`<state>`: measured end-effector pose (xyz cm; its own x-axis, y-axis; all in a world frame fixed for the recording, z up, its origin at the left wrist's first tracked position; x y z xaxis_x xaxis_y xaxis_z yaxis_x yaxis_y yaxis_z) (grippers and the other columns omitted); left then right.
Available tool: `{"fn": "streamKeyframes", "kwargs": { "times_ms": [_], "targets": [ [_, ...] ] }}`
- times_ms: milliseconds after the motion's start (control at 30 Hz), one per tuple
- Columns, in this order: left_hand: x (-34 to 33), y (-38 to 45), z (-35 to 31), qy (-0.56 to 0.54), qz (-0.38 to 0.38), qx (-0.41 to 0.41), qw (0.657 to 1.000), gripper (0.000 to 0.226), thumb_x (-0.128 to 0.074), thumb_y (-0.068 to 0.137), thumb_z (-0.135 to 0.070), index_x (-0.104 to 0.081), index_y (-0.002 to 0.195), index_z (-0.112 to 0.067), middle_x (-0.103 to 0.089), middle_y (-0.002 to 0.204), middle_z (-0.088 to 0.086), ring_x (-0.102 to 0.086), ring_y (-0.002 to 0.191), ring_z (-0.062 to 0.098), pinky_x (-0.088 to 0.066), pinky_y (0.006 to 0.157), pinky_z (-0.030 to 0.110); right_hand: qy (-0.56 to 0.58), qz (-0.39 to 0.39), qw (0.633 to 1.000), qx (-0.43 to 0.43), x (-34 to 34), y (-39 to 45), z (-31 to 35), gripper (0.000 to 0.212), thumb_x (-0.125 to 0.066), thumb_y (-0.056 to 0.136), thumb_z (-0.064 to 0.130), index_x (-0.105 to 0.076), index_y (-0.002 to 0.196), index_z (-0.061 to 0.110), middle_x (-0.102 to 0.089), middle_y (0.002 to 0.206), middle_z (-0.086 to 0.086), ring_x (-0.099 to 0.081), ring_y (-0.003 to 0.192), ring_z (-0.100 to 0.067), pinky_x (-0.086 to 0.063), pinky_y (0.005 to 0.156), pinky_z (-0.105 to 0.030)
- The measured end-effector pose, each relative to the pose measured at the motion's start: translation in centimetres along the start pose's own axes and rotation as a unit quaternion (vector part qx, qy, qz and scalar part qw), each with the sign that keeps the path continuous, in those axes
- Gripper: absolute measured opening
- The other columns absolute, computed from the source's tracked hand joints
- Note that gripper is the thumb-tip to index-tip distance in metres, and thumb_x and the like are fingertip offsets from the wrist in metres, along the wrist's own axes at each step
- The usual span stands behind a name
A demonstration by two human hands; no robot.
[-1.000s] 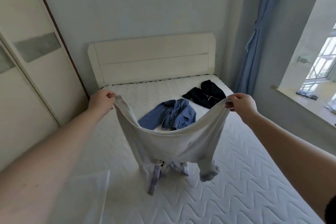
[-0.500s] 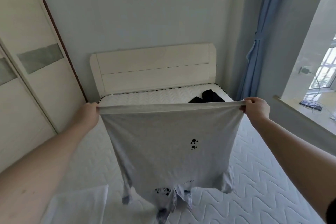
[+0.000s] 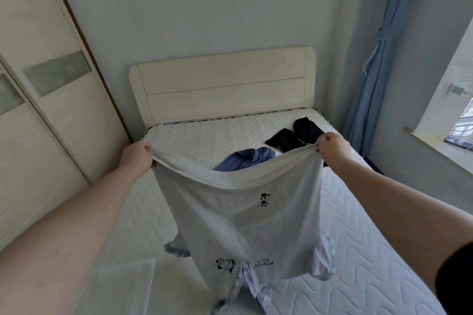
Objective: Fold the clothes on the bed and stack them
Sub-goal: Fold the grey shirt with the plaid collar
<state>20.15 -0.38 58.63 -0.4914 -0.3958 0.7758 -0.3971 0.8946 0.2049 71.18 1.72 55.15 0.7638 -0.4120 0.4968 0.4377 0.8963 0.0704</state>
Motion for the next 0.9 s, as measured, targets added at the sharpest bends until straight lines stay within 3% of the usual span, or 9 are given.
{"fn": "streamKeyframes", "kwargs": {
  "times_ms": [67,167,267,400,533,633,700,800,900],
  "targets": [
    [0.4,1.4,-2.0,-0.002,-0.008,-0.004,1.000,0.021,-0.045,0.098,-0.010,-0.065,0.103,-0.005,-0.070,0.102,0.017,-0.068,0.069,0.026,-0.058,0.072,0.036,-0.034,0.035,0.999,0.007,-0.1,1.8,1.5,0.028,-0.039,0.090,0.017,-0.066,0.084,0.021,-0.069,0.084,-0.005,-0.063,0.077,-0.025,-0.054,0.068,-0.036],
    [2.6,4.3,-4.7,0.015,-0.040,-0.018,0.999,0.026,-0.042,0.099,-0.014,-0.063,0.111,-0.004,-0.065,0.113,0.021,-0.063,0.098,0.036,-0.052,0.086,0.040,-0.047,0.067,0.996,0.046,0.7,4.9,4.8,0.028,-0.042,0.092,0.010,-0.069,0.093,0.015,-0.064,0.086,-0.003,-0.054,0.070,-0.018,-0.044,0.061,-0.028],
    [5.4,7.1,-6.2,0.038,-0.070,-0.021,0.997,0.032,-0.038,0.101,-0.017,-0.060,0.120,-0.004,-0.060,0.120,0.023,-0.055,0.110,0.039,-0.043,0.086,0.038,-0.032,0.060,0.995,0.079,1.9,7.1,8.2,0.027,-0.043,0.091,0.010,-0.068,0.090,0.019,-0.060,0.089,-0.001,-0.051,0.075,-0.018,-0.039,0.062,-0.027],
    [6.5,9.1,-6.8,0.041,-0.066,-0.033,0.996,0.032,-0.036,0.102,-0.017,-0.055,0.123,-0.003,-0.058,0.123,0.024,-0.054,0.111,0.039,-0.039,0.081,0.035,0.003,0.102,0.989,0.106,1.7,7.8,10.4,0.026,-0.045,0.094,0.010,-0.068,0.103,0.018,-0.058,0.104,-0.001,-0.048,0.095,-0.017,-0.037,0.072,-0.024],
    [5.5,8.7,-6.0,0.031,-0.040,-0.052,0.997,0.029,-0.041,0.101,-0.023,-0.052,0.123,-0.007,-0.059,0.120,0.020,-0.054,0.100,0.034,-0.039,0.076,0.034,0.029,0.128,0.987,0.090,1.3,7.3,9.5,0.024,-0.049,0.096,0.020,-0.067,0.112,0.021,-0.059,0.114,0.000,-0.052,0.097,-0.017,-0.042,0.088,-0.032],
    [4.4,7.4,-3.8,0.004,-0.029,-0.040,0.999,0.025,-0.044,0.100,-0.026,-0.052,0.119,-0.012,-0.059,0.117,0.014,-0.051,0.093,0.027,-0.037,0.073,0.033,0.069,0.131,0.988,0.043,1.8,6.4,7.1,0.028,-0.054,0.097,0.029,-0.066,0.118,0.017,-0.060,0.123,-0.005,-0.053,0.115,-0.026,-0.044,0.105,-0.044],
    [3.6,6.0,-1.4,-0.012,-0.030,-0.024,0.999,0.022,-0.046,0.099,-0.027,-0.053,0.116,-0.015,-0.058,0.112,0.008,-0.050,0.090,0.024,-0.036,0.072,0.033,0.089,0.124,0.988,0.004,2.6,5.2,4.6,0.026,-0.055,0.097,0.033,-0.068,0.112,0.017,-0.063,0.120,-0.007,-0.056,0.115,-0.026,-0.046,0.103,-0.043],
    [1.0,2.1,3.7,-0.067,-0.024,0.027,0.997,0.023,-0.049,0.100,-0.030,-0.058,0.113,-0.013,-0.062,0.104,0.004,-0.058,0.090,0.025,-0.045,0.075,0.034,0.097,0.117,0.987,-0.041,3.4,2.4,-0.8,0.023,-0.059,0.096,0.037,-0.070,0.092,0.018,-0.071,0.105,-0.003,-0.064,0.098,-0.016,-0.049,0.090,-0.035],
    [-3.5,-3.6,9.0,-0.216,0.027,0.114,0.969,0.021,-0.049,0.102,-0.021,-0.056,0.110,-0.004,-0.068,0.085,0.014,-0.069,0.062,0.009,-0.053,0.059,0.023,0.091,0.121,0.983,-0.104,2.4,-1.5,-7.9,0.025,-0.067,0.091,0.034,-0.072,0.095,0.010,-0.073,0.094,-0.005,-0.069,0.079,-0.010,-0.050,0.076,-0.030]
  ]
}}
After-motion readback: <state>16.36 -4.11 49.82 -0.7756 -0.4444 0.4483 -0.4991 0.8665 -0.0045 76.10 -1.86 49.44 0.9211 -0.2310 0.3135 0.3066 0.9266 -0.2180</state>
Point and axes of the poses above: each hand's wrist, its own y-axis towards the middle knuckle, its own x-axis out of the back of the hand, z = x × y, the point moved 3 cm from there along y, towards the middle knuckle
